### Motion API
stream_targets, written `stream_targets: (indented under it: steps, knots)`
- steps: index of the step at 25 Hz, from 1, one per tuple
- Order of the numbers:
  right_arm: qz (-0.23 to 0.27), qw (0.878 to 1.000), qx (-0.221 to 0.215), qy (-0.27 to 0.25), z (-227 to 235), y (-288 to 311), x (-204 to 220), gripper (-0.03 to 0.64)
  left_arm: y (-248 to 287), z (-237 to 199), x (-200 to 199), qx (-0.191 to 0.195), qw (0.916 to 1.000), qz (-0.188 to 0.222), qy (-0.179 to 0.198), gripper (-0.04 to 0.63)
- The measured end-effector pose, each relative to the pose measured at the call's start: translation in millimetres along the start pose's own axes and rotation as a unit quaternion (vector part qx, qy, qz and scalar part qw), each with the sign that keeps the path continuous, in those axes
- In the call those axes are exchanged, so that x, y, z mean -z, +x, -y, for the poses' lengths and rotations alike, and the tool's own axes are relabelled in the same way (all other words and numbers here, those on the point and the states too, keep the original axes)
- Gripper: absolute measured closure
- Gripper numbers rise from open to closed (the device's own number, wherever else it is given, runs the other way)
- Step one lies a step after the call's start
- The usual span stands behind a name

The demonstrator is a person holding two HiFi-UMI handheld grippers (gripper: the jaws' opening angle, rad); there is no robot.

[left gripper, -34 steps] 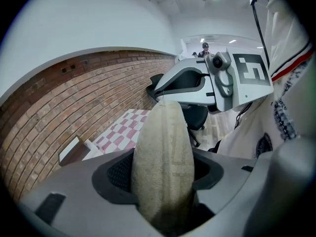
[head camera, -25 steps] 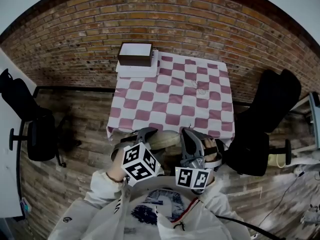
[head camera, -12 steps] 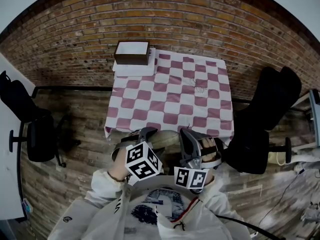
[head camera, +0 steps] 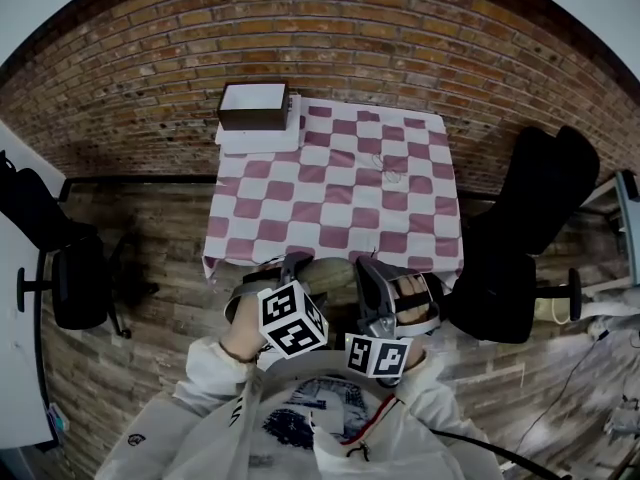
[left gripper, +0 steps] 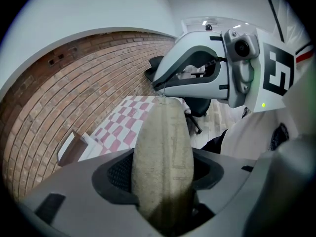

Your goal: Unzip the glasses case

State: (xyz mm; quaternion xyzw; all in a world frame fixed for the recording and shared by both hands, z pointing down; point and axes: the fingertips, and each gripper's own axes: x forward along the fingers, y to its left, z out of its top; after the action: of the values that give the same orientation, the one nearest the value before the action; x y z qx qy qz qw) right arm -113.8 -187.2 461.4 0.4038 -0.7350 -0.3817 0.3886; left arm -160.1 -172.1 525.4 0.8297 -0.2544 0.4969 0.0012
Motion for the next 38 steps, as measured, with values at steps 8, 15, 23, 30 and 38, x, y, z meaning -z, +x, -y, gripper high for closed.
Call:
stream_targets:
  steps: [8,15,23,30,38]
  knots:
    - [-0.007,1.000,0.003,0.010,4,2,8,0.600,7,-3,-8,-0.005,1.0000,0.005,-0.001,0.304]
    - [0.008,0.999,-0.006,0.041,5,7,13,0.600,11,-9,-10,-0.021,0.9994,0.023,0.017,0.303]
    - [0.033,0.993,-0.035,0.109,11,10,12,0.598,10,-12,-14,-0.002,0.9985,0.054,-0.001,0.302]
    - [0.033,0.990,-0.048,0.130,11,8,13,0.597,11,-8,-15,0.022,0.9973,0.069,-0.015,0.302]
    - [0.029,0.989,-0.054,0.137,7,6,19,0.594,15,-3,-14,0.020,0.9974,0.068,-0.014,0.302]
